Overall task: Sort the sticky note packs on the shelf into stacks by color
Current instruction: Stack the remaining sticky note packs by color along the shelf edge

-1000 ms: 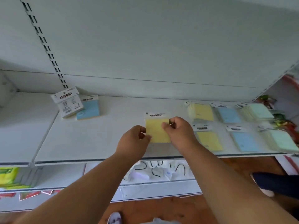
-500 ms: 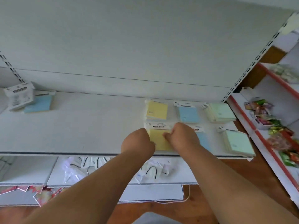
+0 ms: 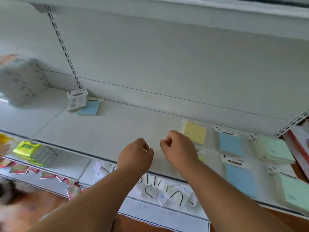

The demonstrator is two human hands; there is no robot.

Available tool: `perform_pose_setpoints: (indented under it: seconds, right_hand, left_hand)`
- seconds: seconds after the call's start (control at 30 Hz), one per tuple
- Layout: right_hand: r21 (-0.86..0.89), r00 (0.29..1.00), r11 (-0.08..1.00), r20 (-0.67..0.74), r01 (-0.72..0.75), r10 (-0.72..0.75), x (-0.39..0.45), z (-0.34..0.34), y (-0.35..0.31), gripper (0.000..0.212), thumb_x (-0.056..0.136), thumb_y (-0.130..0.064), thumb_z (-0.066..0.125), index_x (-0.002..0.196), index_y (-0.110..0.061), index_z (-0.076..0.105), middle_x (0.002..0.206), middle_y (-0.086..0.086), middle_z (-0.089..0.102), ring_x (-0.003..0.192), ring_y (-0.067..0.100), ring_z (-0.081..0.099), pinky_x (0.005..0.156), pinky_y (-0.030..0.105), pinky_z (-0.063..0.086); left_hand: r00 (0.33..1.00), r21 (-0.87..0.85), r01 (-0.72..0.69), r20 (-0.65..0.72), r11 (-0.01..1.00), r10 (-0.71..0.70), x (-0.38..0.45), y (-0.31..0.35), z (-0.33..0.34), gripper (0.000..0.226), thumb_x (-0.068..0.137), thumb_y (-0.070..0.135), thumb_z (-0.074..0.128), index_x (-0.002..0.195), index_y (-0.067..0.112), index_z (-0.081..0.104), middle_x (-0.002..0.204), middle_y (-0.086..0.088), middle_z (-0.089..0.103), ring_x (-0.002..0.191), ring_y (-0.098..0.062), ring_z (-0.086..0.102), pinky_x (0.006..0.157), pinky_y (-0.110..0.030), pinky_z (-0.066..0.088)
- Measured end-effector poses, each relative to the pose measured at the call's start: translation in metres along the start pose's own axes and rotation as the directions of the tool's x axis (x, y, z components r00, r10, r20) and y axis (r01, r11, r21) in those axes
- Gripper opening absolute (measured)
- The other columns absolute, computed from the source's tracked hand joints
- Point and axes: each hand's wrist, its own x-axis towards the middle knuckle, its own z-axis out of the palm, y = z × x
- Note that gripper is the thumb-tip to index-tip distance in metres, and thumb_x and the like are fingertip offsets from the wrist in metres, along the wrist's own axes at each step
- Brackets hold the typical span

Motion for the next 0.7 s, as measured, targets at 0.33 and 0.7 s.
perform_pose_setpoints:
  seconds: [0.33, 0.7]
  right_hand:
    - [0.26, 0.984, 0.96, 0.167, -0.102, 0.059, 0.097, 0.102, -0.148, 0.02, 0.088, -0.037, 0.06, 0.078, -0.02, 0.06, 0.073, -0.008, 0.06, 0.075, 0.019, 0.06, 0.066, 0.028, 0.044]
    - [0.502, 0.848, 0.684, 0.344, -0.53, 0.404, 0.151, 0.18, -0.234, 0.028, 0.083, -0.033, 0.061, 0.088, -0.006, 0.06, 0.062, 0.01, 0.054, 0.049, 0.023, 0.05, 0.046, 0.024, 0.034]
  left_hand:
    - [0.97, -0.099, 0.184, -0.14, 0.978, -0.196, 0.13, -0.135, -0.13, 0.047, 0.088, 0.033, 0.059, 0.131, 0.016, 0.053, 0.133, -0.009, 0.049, 0.113, -0.031, 0.056, 0.096, -0.036, 0.043]
    - [0.945, -0.502, 0.326, 0.194, 0.801, -0.263, 0.177, -0.182, -0.166, 0.018, 0.085, 0.014, 0.056, 0.101, 0.018, 0.063, 0.1, -0.009, 0.066, 0.076, -0.029, 0.069, 0.073, -0.039, 0.059]
